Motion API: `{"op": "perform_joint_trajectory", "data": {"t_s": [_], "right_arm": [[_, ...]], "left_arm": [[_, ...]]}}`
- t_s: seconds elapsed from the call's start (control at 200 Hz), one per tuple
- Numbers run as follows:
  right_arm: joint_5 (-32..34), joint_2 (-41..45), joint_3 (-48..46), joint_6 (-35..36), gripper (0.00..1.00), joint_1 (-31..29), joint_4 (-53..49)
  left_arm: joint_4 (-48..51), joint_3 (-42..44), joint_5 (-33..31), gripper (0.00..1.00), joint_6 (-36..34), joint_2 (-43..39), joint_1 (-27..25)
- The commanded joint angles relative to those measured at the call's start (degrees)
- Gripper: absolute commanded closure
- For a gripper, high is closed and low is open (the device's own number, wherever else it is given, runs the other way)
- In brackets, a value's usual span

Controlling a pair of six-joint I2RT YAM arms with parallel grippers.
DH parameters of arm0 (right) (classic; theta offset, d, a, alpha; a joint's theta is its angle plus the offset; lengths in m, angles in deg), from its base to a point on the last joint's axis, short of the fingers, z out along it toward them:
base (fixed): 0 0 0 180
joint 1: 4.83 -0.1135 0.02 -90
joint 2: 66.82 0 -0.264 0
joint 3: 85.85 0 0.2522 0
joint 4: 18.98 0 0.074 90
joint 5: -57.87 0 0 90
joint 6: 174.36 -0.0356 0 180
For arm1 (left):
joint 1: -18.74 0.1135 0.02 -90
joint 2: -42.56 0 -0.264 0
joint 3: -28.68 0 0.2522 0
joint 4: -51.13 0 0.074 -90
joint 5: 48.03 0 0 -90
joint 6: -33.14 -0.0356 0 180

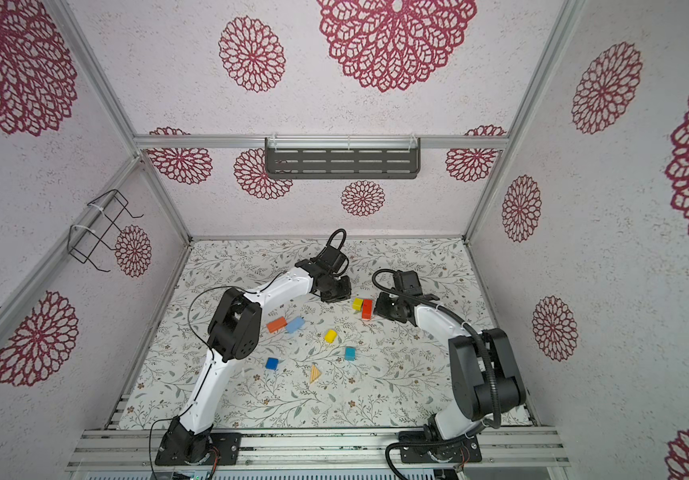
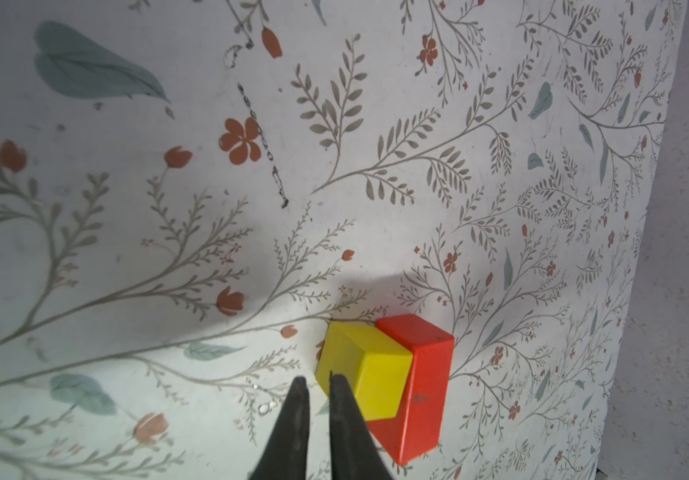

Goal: Build the wood block tower

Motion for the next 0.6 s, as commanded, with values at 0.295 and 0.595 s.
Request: {"op": "perform_joint_trajectory", "data": {"t_s": [0.295,0.595], "right_arm": [[-1.1,-6.9,4.6,-0.2,1.00,0.3,2.3],[-0.6,-9.3,5.5,0.7,1.00,0.3,3.2]], "left_arm": [[-2.8,-0.8,1.0,0.86,2.2,2.8,-0.9],[-3.1,-1.5,1.3,0.86,2.8,3.9,-1.7]]}}
